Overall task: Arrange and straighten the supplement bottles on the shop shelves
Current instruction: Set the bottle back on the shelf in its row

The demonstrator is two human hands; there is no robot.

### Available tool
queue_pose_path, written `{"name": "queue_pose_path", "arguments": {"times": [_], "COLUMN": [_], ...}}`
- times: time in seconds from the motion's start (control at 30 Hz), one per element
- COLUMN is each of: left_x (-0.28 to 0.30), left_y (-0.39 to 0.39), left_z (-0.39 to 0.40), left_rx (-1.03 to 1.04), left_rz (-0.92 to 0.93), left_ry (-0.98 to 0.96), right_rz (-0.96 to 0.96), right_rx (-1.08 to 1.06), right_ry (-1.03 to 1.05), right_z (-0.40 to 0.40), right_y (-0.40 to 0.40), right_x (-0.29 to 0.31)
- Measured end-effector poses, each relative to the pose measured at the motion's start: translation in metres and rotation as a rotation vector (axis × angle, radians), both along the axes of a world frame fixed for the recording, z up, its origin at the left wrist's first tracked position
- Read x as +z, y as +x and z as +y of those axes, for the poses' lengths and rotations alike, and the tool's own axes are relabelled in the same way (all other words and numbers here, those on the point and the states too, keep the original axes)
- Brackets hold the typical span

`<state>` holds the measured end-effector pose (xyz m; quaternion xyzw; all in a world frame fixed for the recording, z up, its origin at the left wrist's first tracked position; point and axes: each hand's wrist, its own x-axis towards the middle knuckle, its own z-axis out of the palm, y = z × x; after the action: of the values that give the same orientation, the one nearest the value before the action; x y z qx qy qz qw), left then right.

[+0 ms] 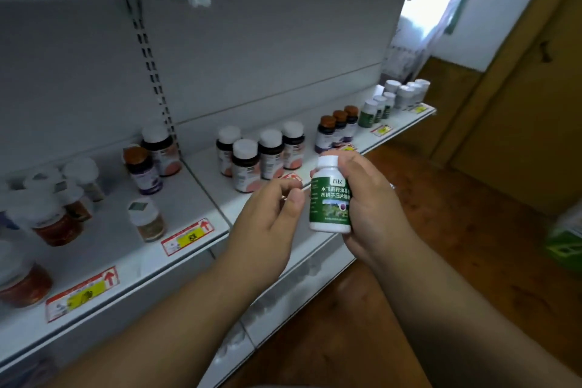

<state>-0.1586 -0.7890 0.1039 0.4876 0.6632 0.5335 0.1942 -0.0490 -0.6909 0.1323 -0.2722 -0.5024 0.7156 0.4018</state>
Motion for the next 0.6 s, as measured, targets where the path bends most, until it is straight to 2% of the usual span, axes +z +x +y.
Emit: {"name": "queue_pose_path", "arguments": {"times": [0.17,0.37,0.6], "left_x": [-0.016,-0.023,-0.02], "left_y": [0.063,0.135,0.15], "left_z": [0.074,0.16,0.184], "left_rx": [-0.061,-0.016,0.085], "left_rz": [0.0,-0.046,-0.101], "left_ry": [-0.004,-0.013,-0.053], "right_rz": [-0.105,-0.219,-0.204], "right_rx": [-0.073,-0.092,0.082], "right_ry": [0.07,0.083,0.047], "right_z": [0.067,0.153,0.19], "right_y": [0.074,0.149,0.149], "right_x": [-0.005,-0.013,-0.016]}}
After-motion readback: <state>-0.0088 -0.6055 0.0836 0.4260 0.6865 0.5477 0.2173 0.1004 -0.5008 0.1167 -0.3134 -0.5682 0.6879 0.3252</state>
